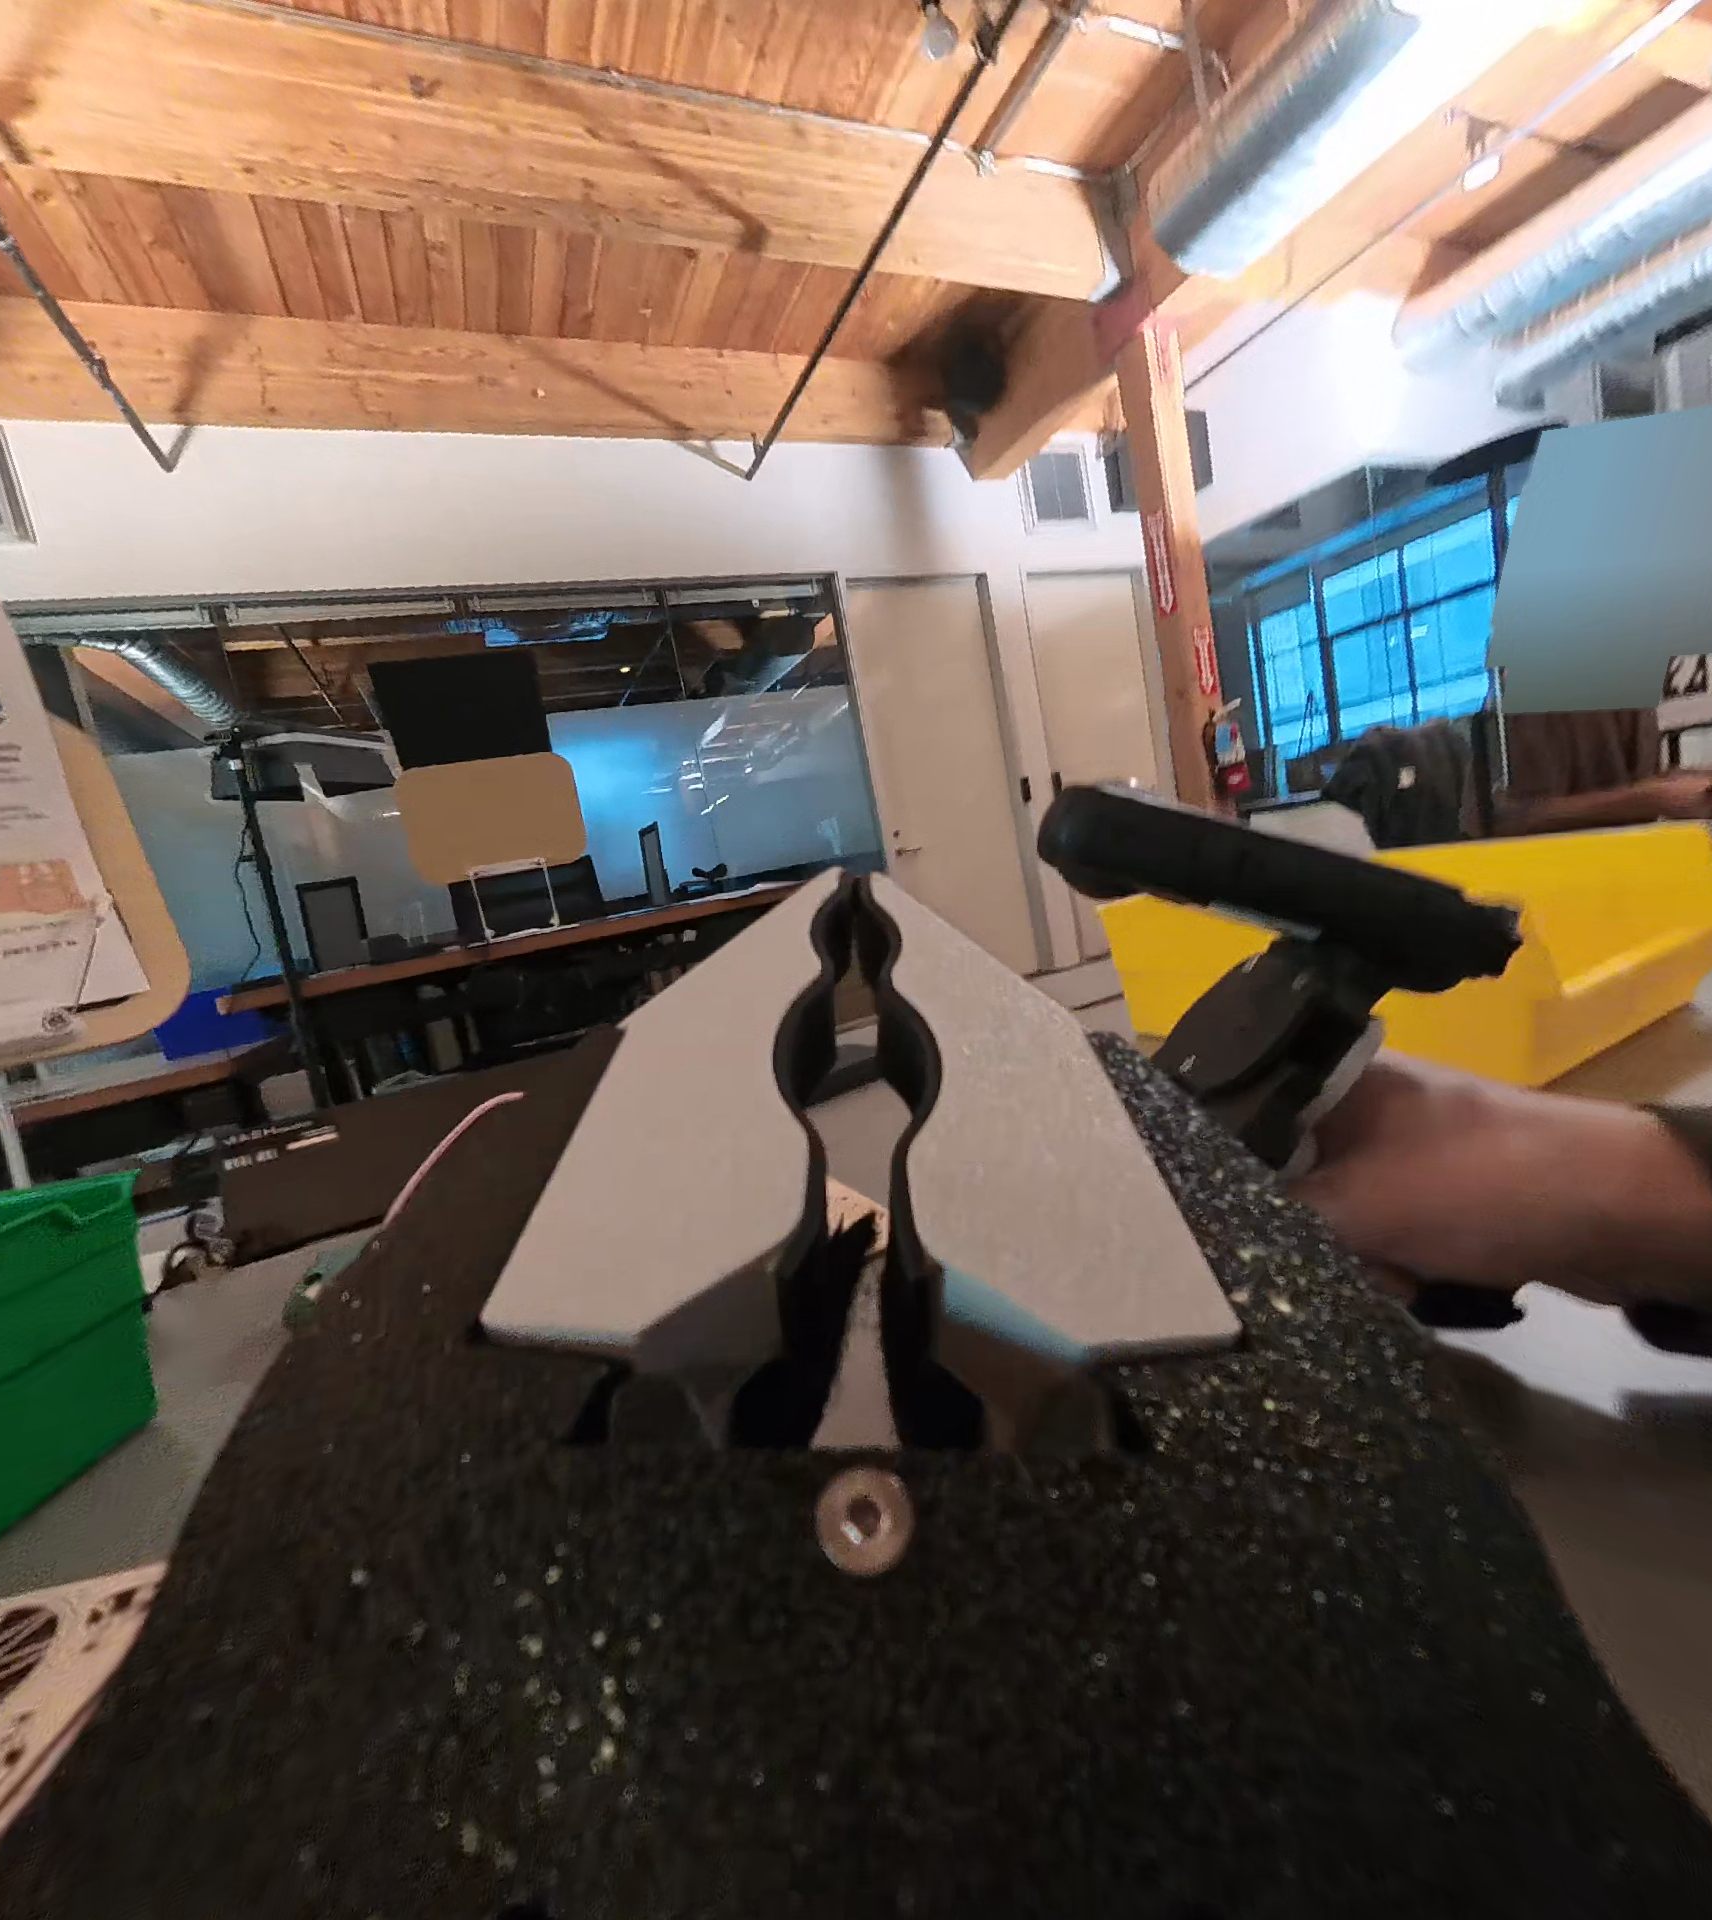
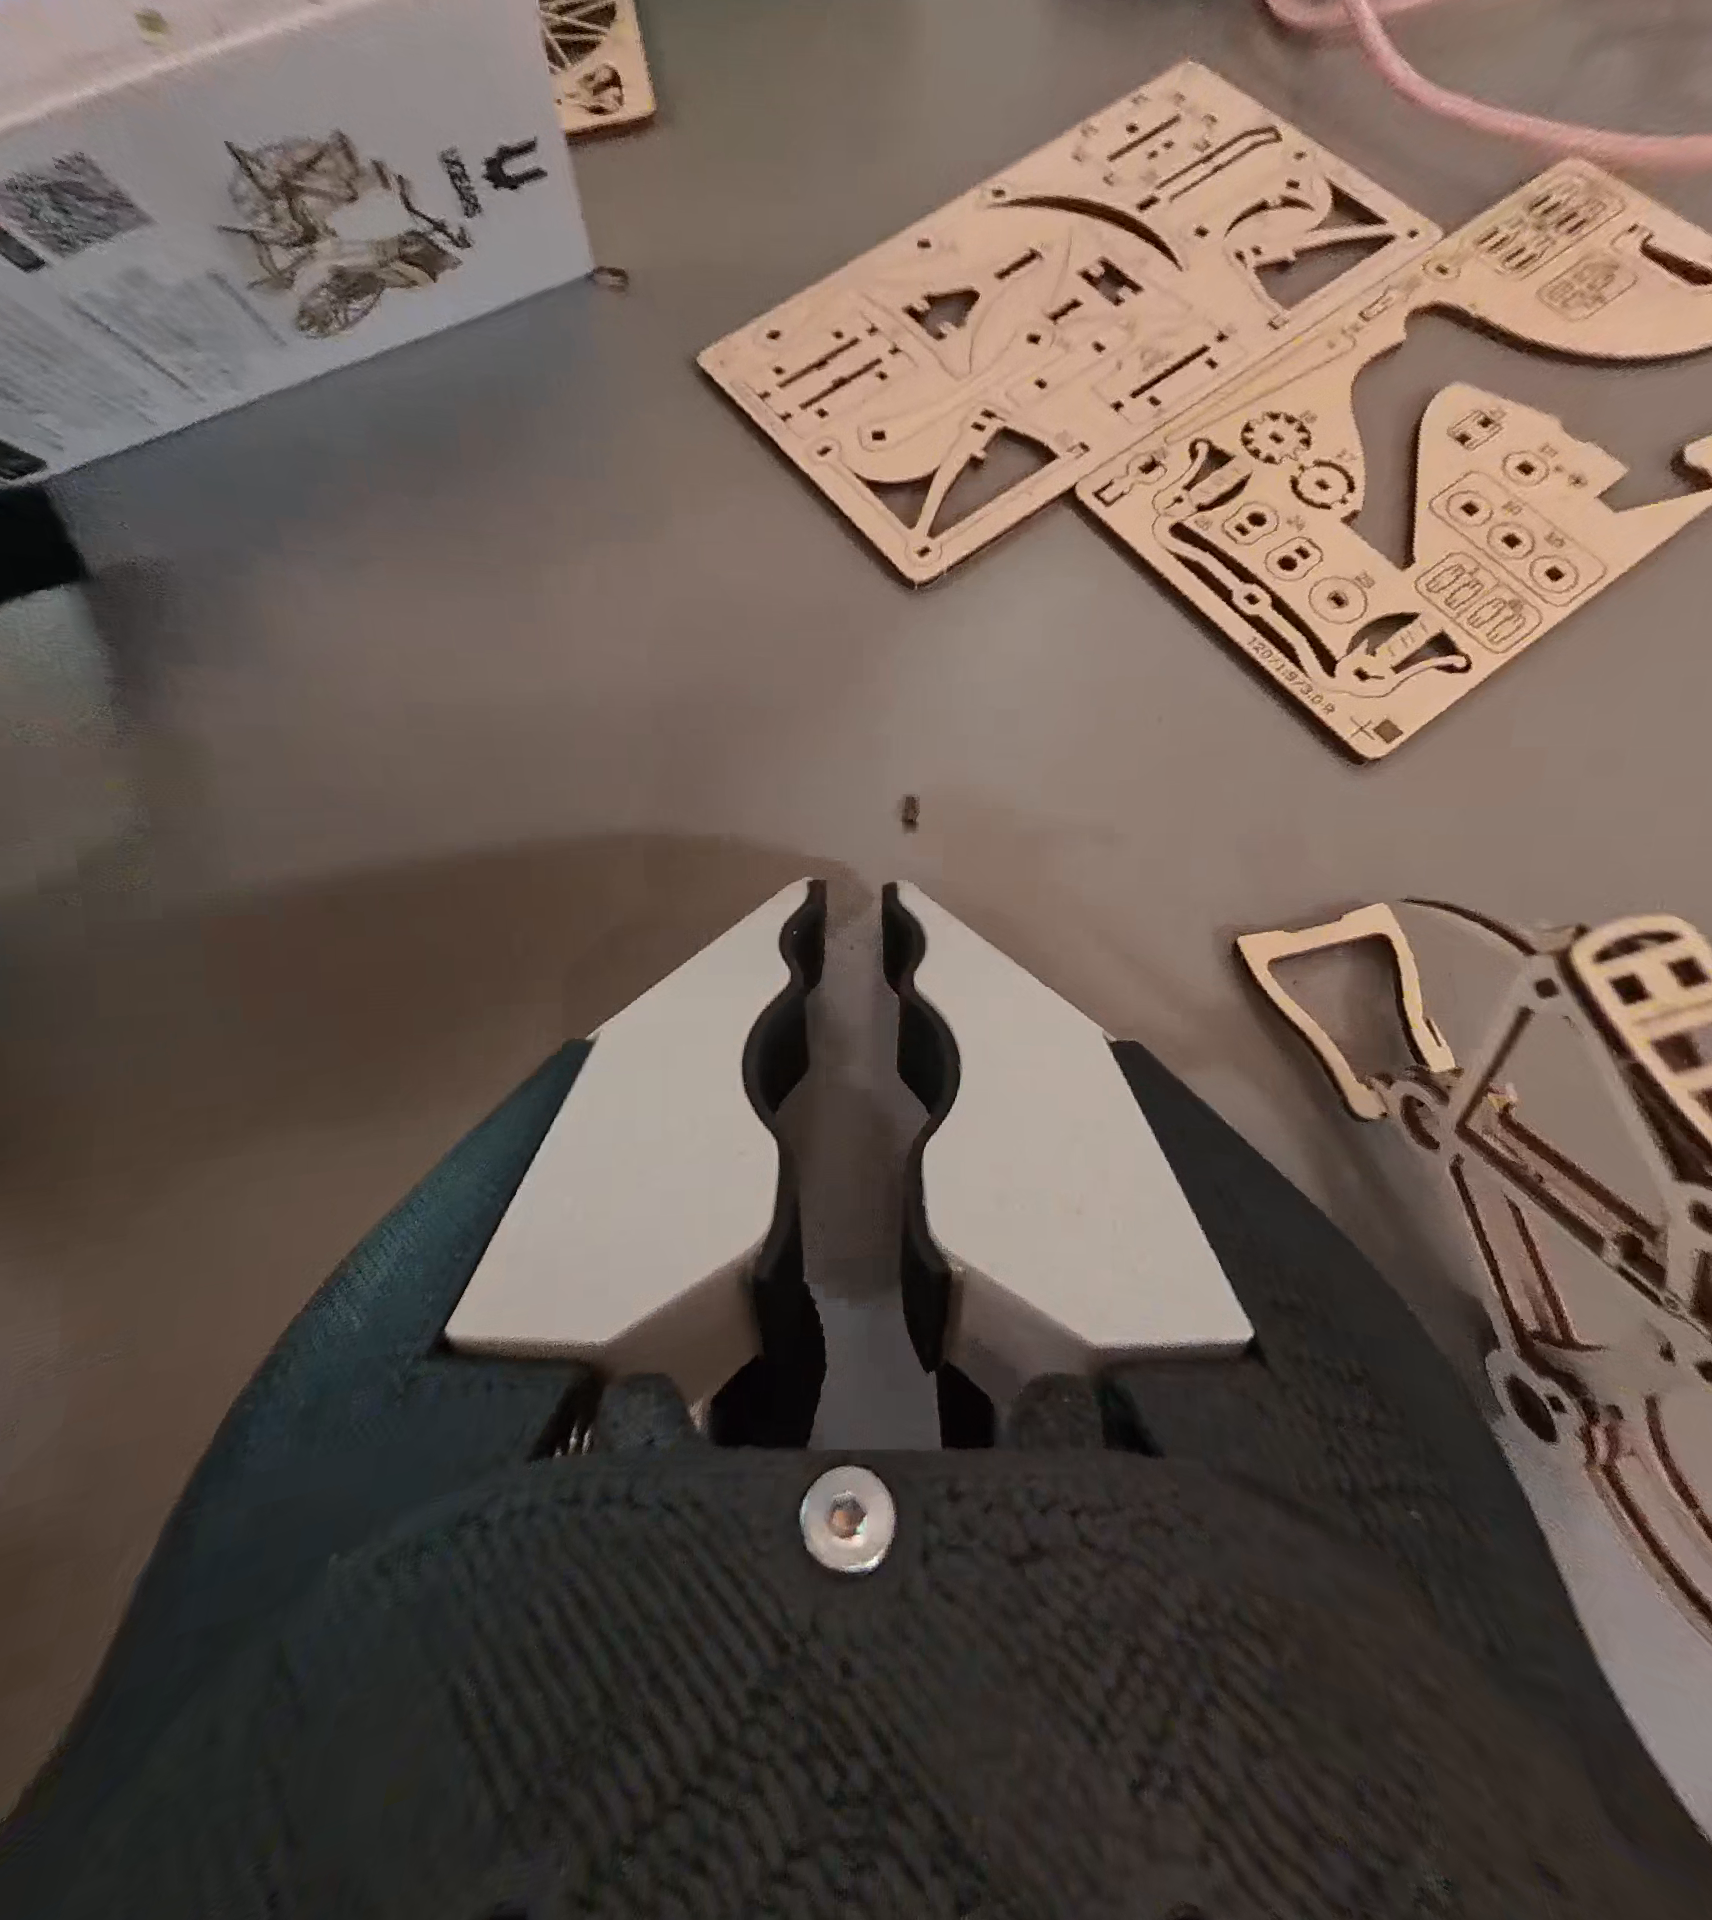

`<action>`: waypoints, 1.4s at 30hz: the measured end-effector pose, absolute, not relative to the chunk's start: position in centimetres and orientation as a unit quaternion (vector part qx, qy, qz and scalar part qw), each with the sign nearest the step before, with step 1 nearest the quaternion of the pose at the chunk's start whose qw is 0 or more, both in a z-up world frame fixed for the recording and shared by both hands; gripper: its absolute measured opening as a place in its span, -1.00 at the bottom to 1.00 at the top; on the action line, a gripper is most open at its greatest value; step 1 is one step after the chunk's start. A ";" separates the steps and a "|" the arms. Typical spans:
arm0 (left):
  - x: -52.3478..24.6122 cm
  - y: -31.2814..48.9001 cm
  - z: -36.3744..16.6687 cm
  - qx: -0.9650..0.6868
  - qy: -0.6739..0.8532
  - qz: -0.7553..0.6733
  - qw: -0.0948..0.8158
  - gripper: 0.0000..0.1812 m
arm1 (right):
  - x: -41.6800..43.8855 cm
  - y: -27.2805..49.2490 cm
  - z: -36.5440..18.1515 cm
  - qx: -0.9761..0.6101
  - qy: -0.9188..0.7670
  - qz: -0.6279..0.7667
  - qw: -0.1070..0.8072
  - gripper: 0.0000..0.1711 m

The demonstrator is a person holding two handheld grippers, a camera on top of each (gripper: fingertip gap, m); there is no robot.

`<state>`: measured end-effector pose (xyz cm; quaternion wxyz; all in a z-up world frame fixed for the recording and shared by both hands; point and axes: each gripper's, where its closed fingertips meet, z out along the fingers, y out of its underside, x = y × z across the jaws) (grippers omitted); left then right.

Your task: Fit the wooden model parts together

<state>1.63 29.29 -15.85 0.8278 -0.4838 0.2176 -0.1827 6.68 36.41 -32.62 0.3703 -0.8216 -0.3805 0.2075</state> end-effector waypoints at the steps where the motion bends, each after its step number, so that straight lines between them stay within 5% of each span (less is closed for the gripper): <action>1: 1.3 29.1 -15.7 -0.479 0.209 -0.193 0.830 -1.00 | 6.5 36.6 -32.9 -0.824 -0.379 0.206 0.368 -0.89; 27: -1.1 29.4 -15.8 -0.478 0.195 -0.195 0.834 -1.00 | 5.5 38.2 -33.1 -0.806 -0.419 0.145 0.392 -1.00; 31: -0.8 29.5 -16.2 -0.487 0.204 -0.193 0.827 -1.00 | 6.0 37.1 -27.4 -0.747 -0.424 0.145 0.491 -1.00; 37: 0.2 29.6 -16.6 -0.493 0.226 -0.188 0.819 -1.00 | 25.5 39.1 -15.4 -0.743 -0.256 -0.103 0.610 -1.00; 42: 0.7 29.9 -17.1 -0.503 0.236 -0.187 0.810 -1.00 | 44.4 38.6 -18.1 -0.848 -0.085 -0.215 0.476 -1.00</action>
